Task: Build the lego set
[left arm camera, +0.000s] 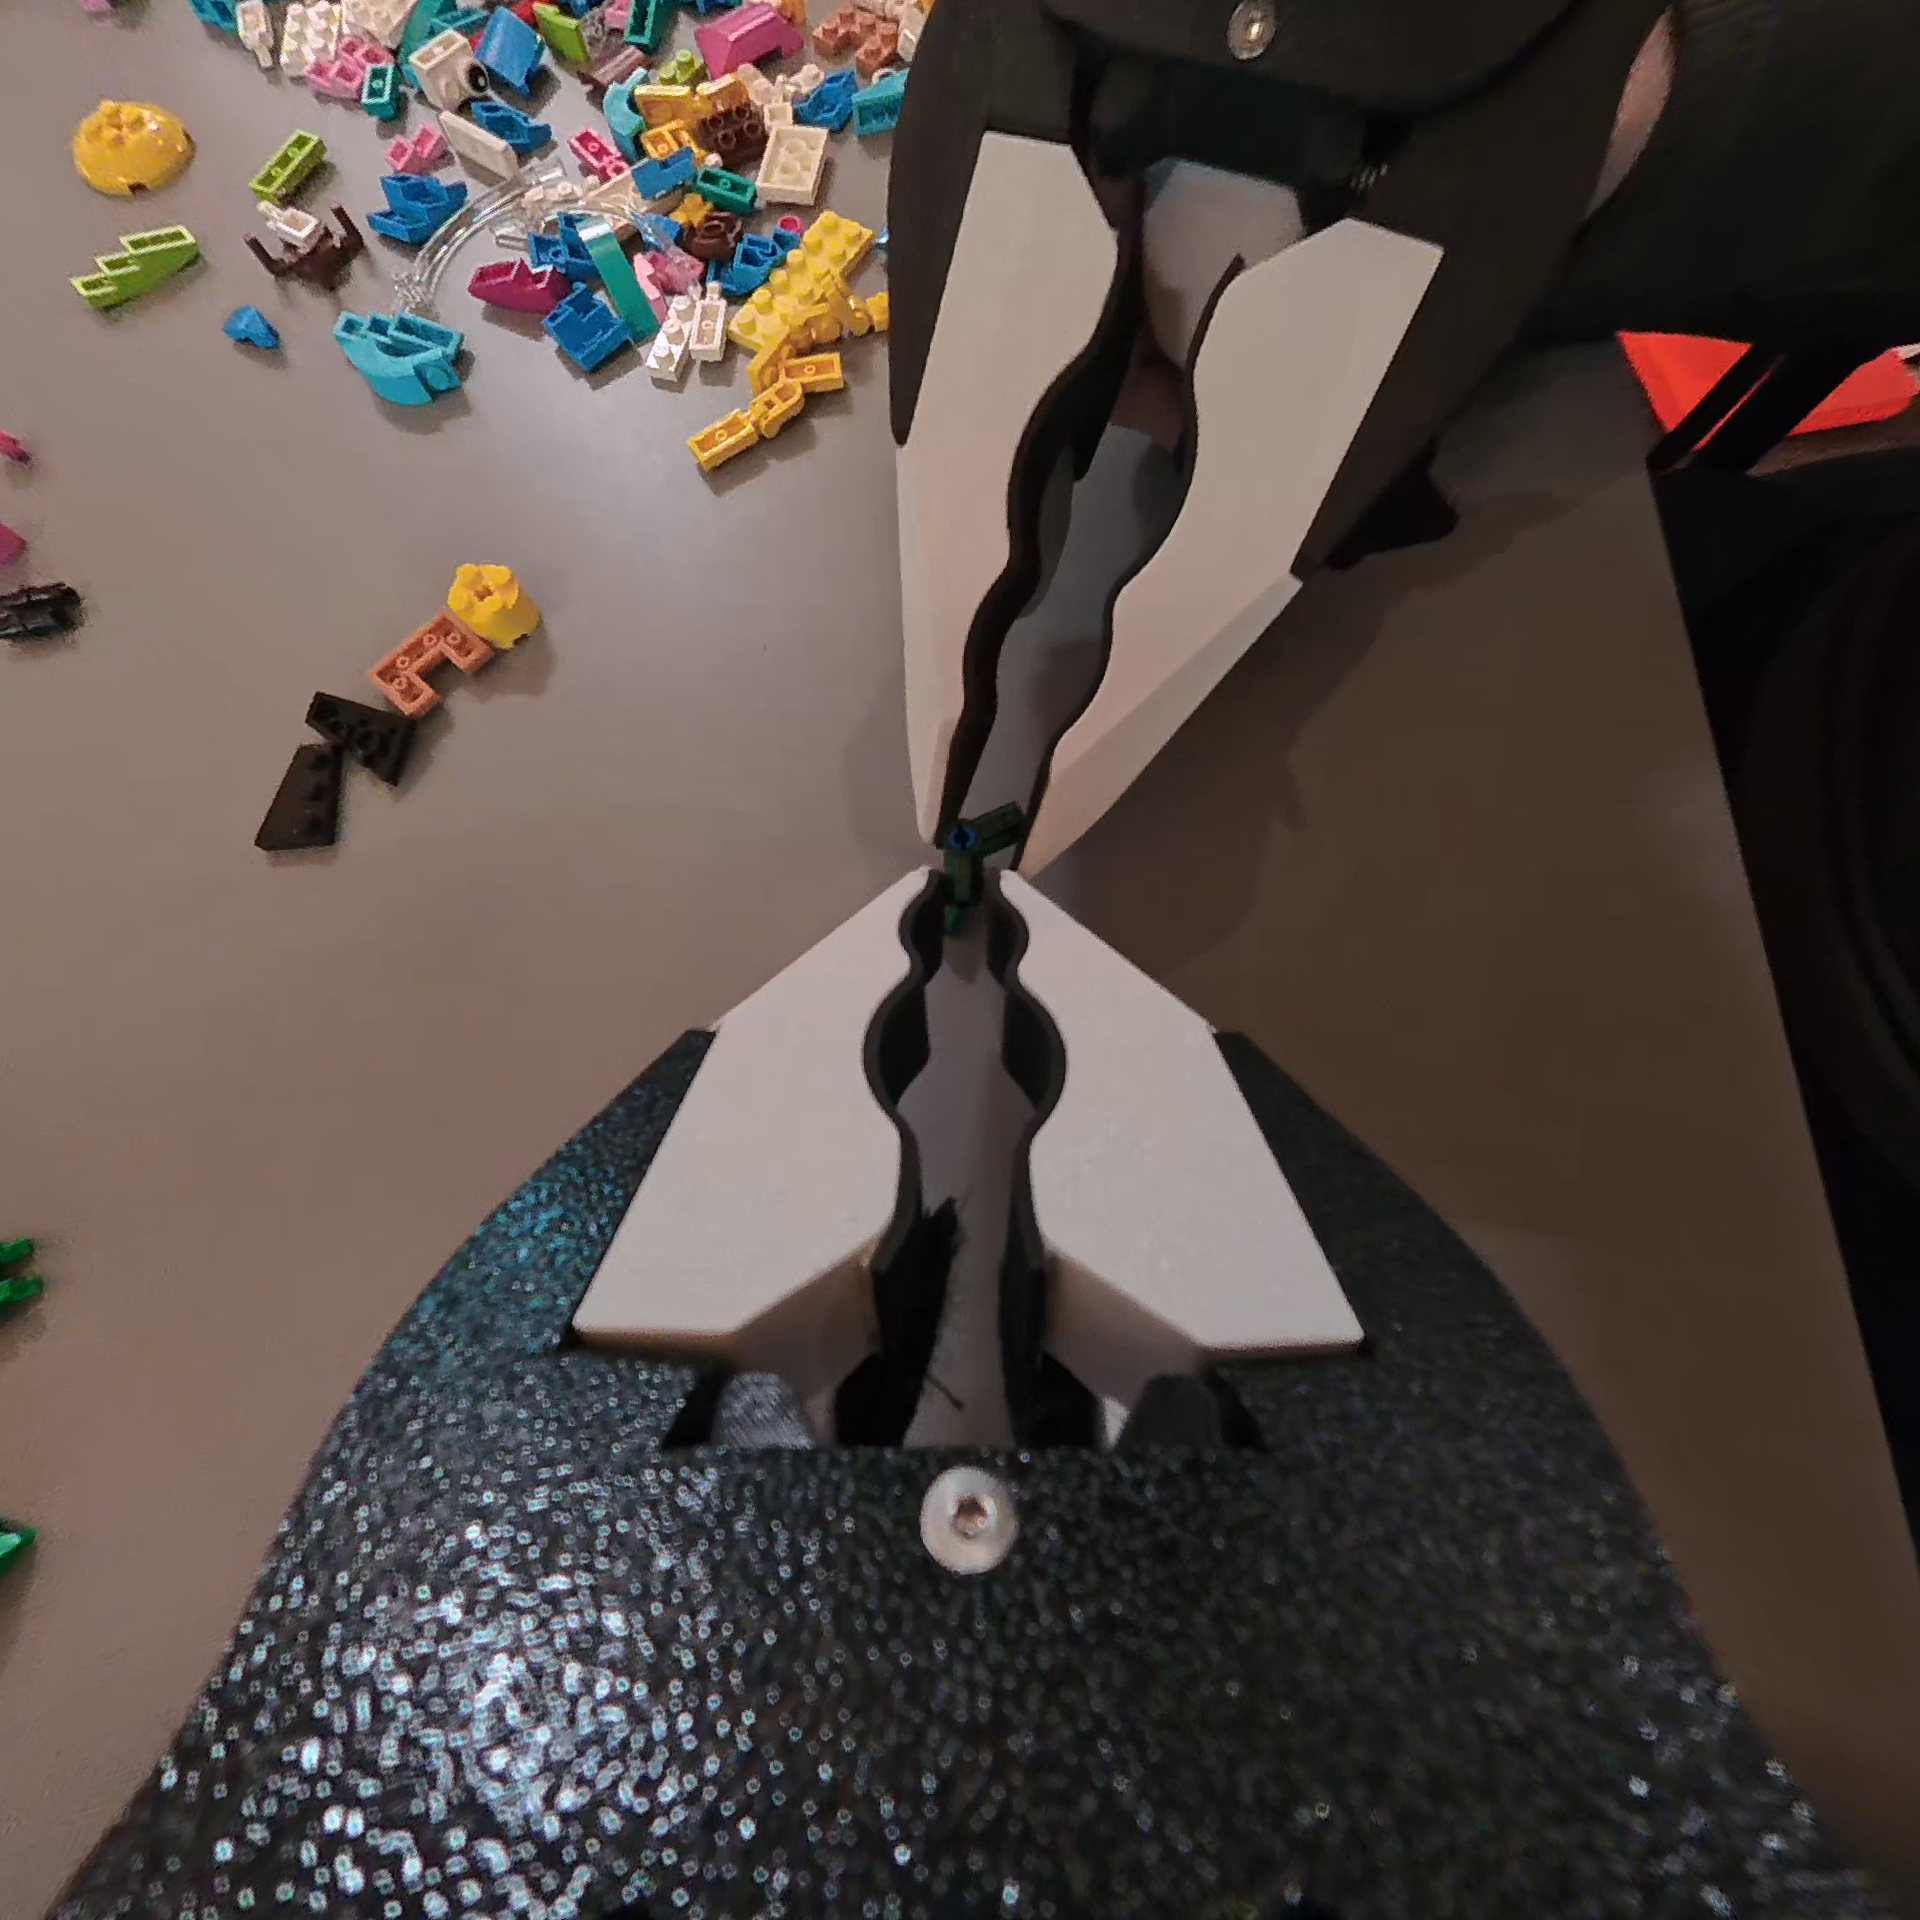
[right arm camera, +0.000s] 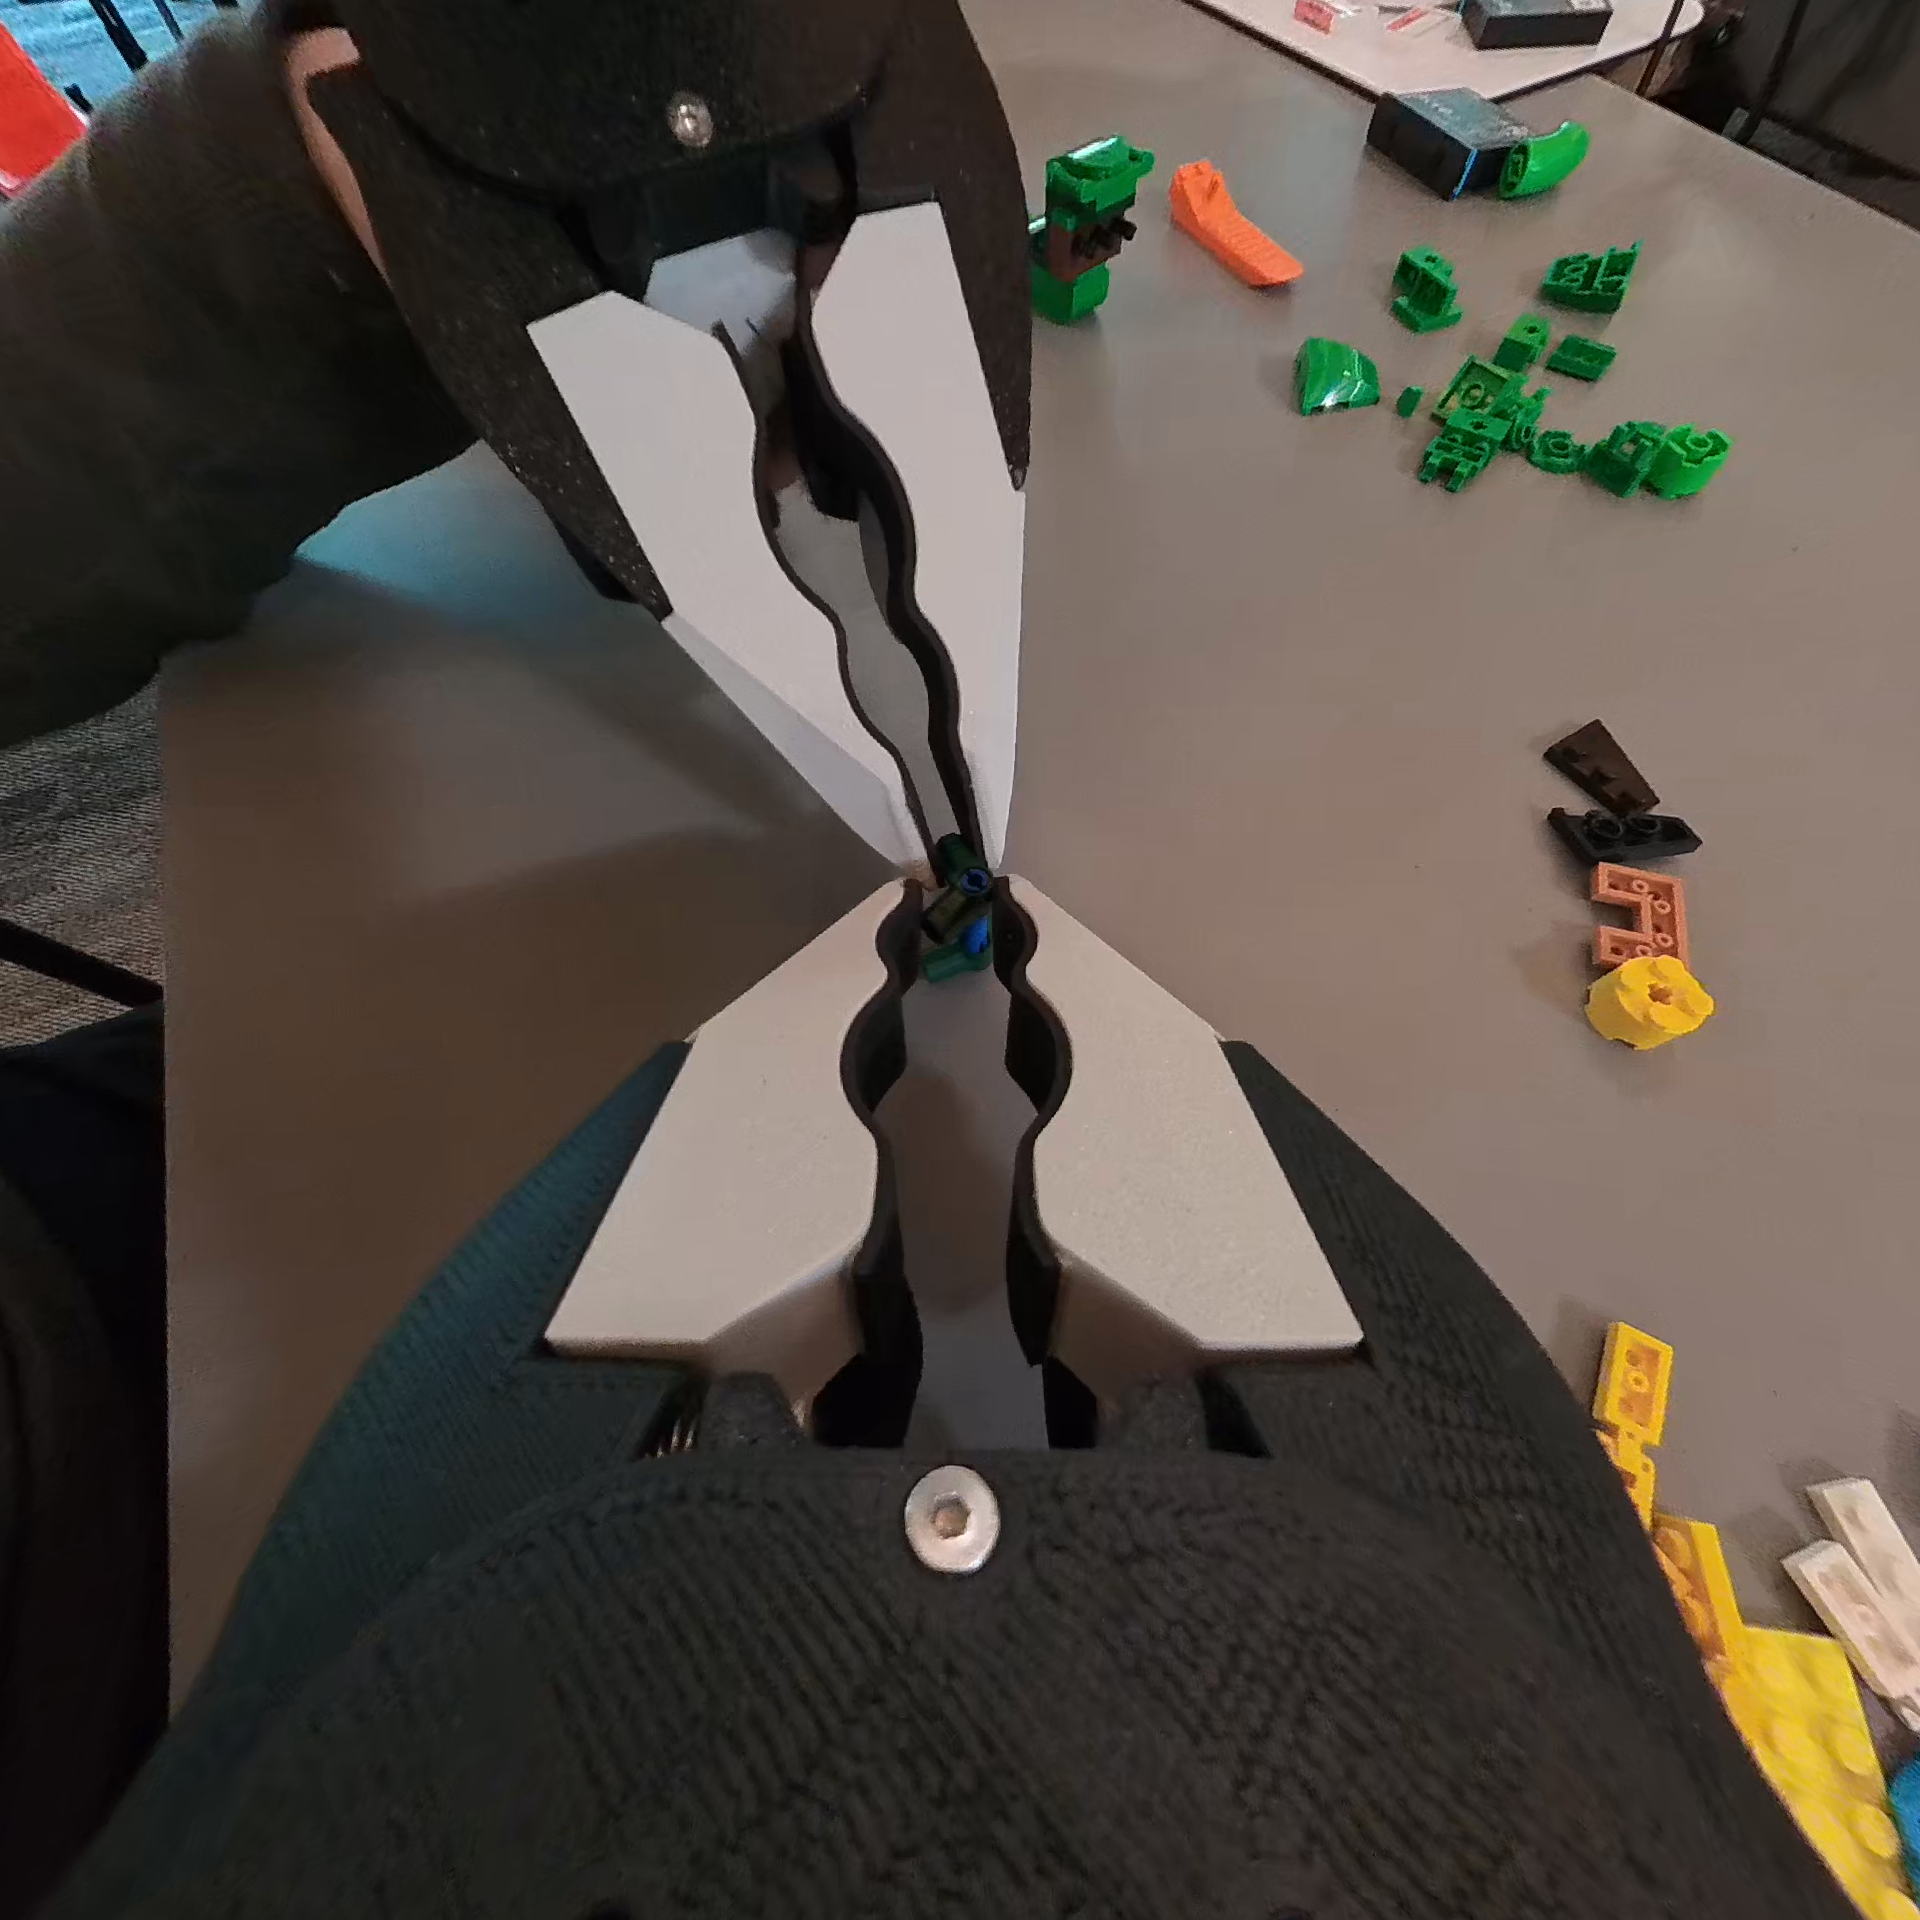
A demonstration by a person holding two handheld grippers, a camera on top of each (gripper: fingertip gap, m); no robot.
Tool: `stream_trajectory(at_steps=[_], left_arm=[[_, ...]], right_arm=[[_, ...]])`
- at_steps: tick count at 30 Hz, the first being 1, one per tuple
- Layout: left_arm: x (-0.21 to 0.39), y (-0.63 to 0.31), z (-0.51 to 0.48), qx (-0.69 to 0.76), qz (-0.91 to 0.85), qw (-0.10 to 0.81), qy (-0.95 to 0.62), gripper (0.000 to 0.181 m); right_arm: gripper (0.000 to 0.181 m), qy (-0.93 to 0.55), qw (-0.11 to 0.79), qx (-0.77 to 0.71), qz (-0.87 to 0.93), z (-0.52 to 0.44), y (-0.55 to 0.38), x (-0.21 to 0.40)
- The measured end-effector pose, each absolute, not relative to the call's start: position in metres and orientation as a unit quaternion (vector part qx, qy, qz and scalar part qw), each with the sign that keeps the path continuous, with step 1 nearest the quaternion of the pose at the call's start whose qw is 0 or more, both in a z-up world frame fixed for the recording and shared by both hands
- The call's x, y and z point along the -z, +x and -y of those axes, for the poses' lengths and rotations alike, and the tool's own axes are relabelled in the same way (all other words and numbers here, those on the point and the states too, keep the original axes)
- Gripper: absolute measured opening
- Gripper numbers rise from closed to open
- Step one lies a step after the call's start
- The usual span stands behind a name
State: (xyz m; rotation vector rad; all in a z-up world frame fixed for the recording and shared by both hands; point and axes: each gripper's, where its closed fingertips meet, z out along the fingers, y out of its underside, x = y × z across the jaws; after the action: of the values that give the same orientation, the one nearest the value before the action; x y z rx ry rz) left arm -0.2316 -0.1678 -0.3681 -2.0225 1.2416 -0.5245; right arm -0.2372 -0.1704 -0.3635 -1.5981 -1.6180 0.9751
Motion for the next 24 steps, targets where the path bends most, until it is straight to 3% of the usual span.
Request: stream_trajectory(at_steps=[24], left_arm=[[0.3688,-0.2293,0.1654,0.183,-0.475,0.327,-0.797,0.005]], right_arm=[[0.012,-0.632,0.306,-0.389,0.597,0.1674,-0.2344,0.3652]])
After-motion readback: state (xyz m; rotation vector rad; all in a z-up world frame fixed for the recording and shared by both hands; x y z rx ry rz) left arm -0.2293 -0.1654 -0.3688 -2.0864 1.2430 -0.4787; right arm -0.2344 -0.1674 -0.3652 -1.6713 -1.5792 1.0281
